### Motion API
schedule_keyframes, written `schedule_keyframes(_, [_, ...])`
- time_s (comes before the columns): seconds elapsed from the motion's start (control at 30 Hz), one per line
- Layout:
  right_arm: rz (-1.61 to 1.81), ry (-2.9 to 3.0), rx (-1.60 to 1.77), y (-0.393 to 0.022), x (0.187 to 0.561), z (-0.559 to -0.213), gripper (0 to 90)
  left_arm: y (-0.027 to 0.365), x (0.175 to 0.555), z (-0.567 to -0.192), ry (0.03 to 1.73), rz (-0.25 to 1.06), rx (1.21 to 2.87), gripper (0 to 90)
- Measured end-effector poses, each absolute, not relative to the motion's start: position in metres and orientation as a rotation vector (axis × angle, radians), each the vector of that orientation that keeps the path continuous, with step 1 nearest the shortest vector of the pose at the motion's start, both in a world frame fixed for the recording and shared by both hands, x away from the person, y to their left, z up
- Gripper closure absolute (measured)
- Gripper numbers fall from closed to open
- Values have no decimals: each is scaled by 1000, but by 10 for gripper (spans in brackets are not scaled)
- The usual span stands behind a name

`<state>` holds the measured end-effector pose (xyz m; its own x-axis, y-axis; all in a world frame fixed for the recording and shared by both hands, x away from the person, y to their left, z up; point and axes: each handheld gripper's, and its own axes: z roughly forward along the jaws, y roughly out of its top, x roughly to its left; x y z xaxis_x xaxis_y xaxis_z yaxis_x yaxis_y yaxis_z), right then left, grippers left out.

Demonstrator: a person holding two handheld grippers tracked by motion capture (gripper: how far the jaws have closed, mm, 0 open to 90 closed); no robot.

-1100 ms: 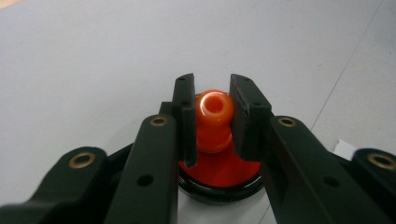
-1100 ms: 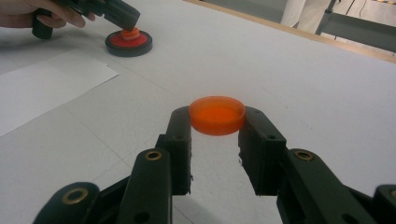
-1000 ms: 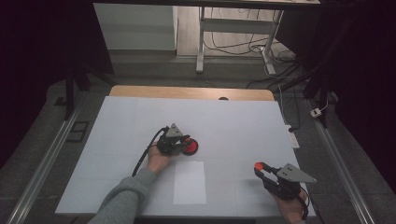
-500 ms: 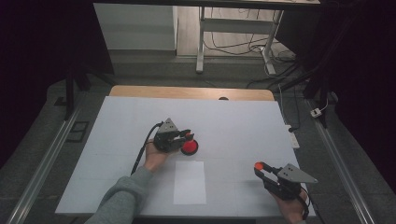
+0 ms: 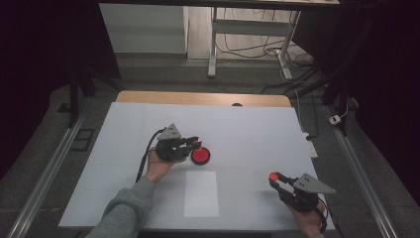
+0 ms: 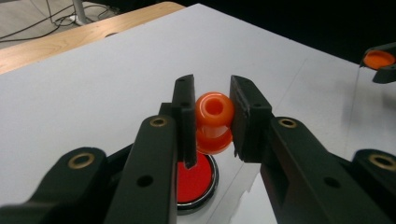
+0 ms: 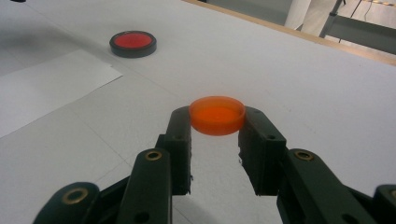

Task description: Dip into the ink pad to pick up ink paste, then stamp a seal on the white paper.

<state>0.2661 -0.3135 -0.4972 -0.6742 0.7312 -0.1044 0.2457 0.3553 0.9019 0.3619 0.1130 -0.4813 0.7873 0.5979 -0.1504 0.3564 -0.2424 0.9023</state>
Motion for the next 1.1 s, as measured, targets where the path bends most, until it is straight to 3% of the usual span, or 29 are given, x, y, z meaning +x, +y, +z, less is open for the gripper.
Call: schedule_keyframes(1.1, [1277,2128,853,-313,267,-499,648,112,341,-466,598,172,1922,726])
